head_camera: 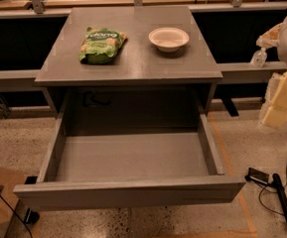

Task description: Place green rice chip bag into top drawer

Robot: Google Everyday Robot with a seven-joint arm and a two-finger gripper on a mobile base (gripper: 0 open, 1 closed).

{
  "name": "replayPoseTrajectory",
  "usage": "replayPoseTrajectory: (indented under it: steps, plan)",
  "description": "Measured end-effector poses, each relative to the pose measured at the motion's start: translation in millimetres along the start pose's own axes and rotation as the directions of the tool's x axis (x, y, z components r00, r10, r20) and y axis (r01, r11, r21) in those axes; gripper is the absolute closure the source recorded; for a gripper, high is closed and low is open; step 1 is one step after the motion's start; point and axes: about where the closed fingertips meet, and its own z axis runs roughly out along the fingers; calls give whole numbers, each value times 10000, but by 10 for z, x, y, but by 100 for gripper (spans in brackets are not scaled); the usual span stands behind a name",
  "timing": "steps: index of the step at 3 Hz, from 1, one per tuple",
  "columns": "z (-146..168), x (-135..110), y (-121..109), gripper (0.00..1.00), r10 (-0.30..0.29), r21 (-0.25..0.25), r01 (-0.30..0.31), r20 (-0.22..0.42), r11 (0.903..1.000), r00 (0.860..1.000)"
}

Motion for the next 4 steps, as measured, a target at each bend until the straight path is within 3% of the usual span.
replayPoseTrajectory:
  steps: [1,2,3,4]
  plan:
    - [32,-22,-12,0,-25,-28,26,109,10000,9999]
    - [246,-165,-91,0,-187,-241,208,832,9995,9964]
    - [671,-481,-218,0,-343,-578,463,1935,9973,9805]
    - [1147,-1010,-362,0,-6,-1010,350,3223,9943,9466]
